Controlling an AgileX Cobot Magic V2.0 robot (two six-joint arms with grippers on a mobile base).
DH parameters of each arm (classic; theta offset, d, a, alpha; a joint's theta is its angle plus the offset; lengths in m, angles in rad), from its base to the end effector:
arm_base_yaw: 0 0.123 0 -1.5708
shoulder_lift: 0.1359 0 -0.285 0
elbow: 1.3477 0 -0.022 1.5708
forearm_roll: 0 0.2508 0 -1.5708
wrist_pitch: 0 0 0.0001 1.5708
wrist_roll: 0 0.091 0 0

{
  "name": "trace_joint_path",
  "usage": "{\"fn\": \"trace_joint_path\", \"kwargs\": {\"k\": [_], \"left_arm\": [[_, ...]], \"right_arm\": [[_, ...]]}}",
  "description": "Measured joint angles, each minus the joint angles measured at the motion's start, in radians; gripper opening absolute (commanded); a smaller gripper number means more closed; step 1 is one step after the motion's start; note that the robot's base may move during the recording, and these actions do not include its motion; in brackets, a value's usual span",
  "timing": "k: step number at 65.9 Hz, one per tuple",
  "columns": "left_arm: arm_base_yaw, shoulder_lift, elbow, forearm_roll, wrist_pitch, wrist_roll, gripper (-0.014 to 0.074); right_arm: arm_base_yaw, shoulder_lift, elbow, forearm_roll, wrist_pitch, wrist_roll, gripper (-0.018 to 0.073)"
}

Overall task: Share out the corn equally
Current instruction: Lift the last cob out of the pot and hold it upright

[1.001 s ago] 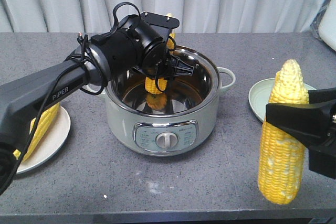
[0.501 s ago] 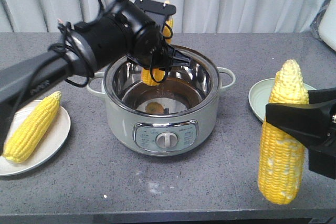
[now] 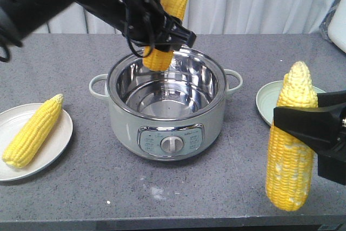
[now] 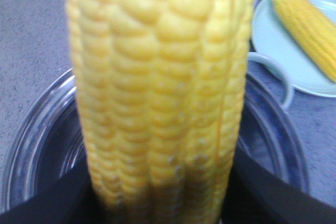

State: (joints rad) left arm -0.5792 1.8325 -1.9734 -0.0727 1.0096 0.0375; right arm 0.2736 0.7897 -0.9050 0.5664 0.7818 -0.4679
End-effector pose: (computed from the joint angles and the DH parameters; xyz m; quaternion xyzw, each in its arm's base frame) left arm 0.3435 -0.2314 0.3999 0.2742 0.8808 -0.1373 0.3606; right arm 0.1293 0.0721 0.3826 -0.2307 0.8165 0.2219 0.4805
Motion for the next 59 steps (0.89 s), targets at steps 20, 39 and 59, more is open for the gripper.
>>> {"fn": "trace_joint_path", "kwargs": {"k": [20, 39, 59], "left_arm": [[0.023, -0.246, 0.314, -0.104, -0.139, 0.131, 0.03], [0.023, -0.523, 0.646, -0.107, -0.29, 0.146, 0.03], [0.023, -0.776, 0.884, -0.108, -0.333, 0.186, 0.03]], "right_arm": [[0.0, 0.0, 0.0, 0.0, 0.005, 0.0, 0.0194], [0.0, 0.0, 0.0, 0.0, 0.005, 0.0, 0.0194], [0.0, 0.0, 0.0, 0.0, 0.005, 0.0, 0.0194]]}}
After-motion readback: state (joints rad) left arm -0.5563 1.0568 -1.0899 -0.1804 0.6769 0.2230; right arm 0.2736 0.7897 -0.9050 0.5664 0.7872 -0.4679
